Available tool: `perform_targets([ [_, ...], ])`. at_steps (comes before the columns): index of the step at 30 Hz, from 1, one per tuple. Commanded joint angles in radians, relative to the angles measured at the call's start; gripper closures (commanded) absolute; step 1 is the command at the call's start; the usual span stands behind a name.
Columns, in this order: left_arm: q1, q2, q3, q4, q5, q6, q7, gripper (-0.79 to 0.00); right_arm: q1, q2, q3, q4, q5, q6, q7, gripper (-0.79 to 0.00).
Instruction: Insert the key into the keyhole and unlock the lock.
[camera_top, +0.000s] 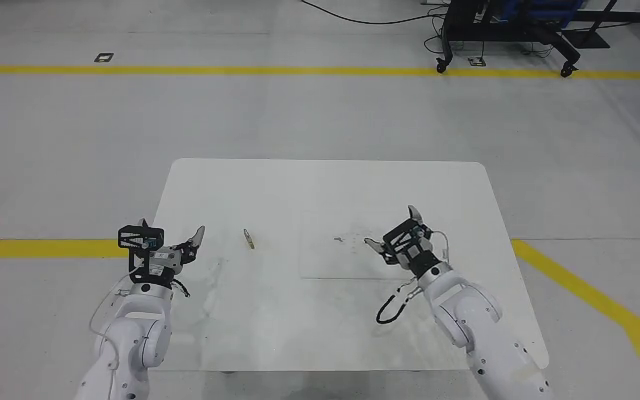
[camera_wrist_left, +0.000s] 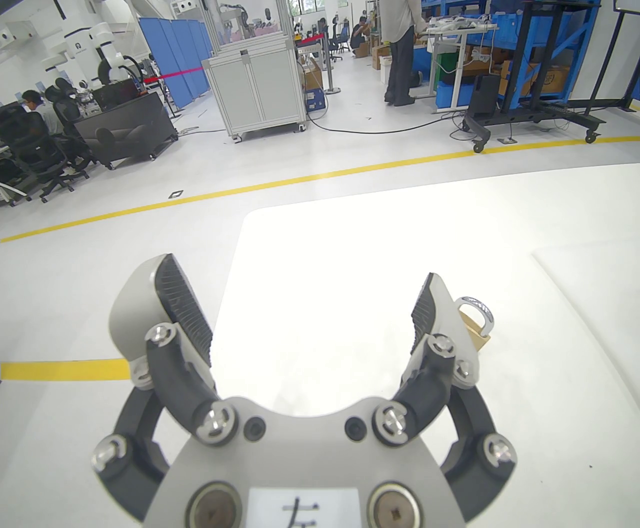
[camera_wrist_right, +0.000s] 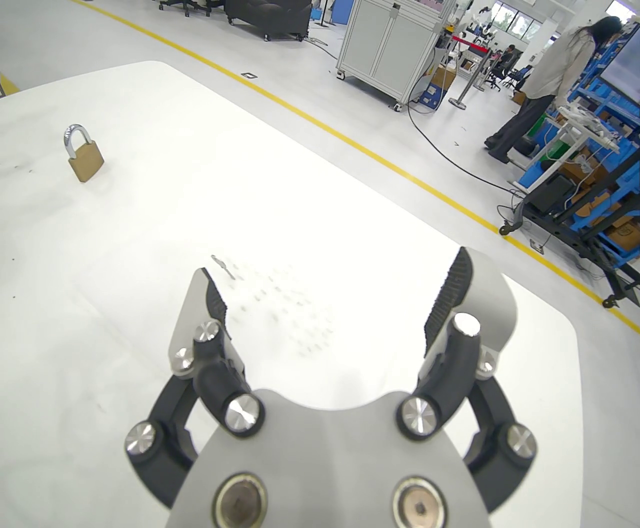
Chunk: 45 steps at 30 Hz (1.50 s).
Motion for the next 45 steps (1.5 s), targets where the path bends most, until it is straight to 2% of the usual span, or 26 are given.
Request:
perform_targets([
  [1,0.000,0.000,0.000,0.000,0.000,0.000,0.000,-0.785,0.045,-0.003,-0.033,0.030,0.007,-0.064,0.016,-0.785],
  [9,0.000,0.000,0.000,0.000,0.000,0.000,0.000,-0.785,0.274,-0.028,-0.150,0.242,0.168,-0.328,0.070,-0.785],
  [19,0.000,0.000,0.000,0.000,0.000,0.000,0.000,-0.785,0.405,-0.042,-0.211,0.391,0.235,-0.425,0.237,-0.785],
  [22,0.000,0.000,0.000,0.000,0.000,0.000,0.000,-0.785,0.434,-0.046,-0.236,0.428,0.226,-0.445,0.265,-0.733],
  [23,0.000,0.000,0.000,0.000,0.000,0.000,0.000,-0.785,0.444,-0.048,-0.245,0.443,0.226,-0.452,0.272,-0.665],
  [24,0.000,0.000,0.000,0.000,0.000,0.000,0.000,-0.785,0.452,-0.049,-0.249,0.454,0.226,-0.456,0.276,-0.634],
  [27,0.000,0.000,0.000,0.000,0.000,0.000,0.000,-0.785,0.473,-0.051,-0.263,0.477,0.218,-0.477,0.292,-0.388],
  [32,0.000,0.000,0.000,0.000,0.000,0.000,0.000,-0.785,0.499,-0.053,-0.282,0.495,0.190,-0.485,0.301,-0.357],
  [38,0.000,0.000,0.000,0.000,0.000,0.000,0.000,-0.785,0.504,-0.053,-0.282,0.494,0.178,-0.477,0.279,-0.228],
  [45,0.000,0.000,0.000,0.000,0.000,0.000,0.000,-0.785,0.521,-0.056,-0.304,0.512,0.168,-0.487,0.291,-0.206],
])
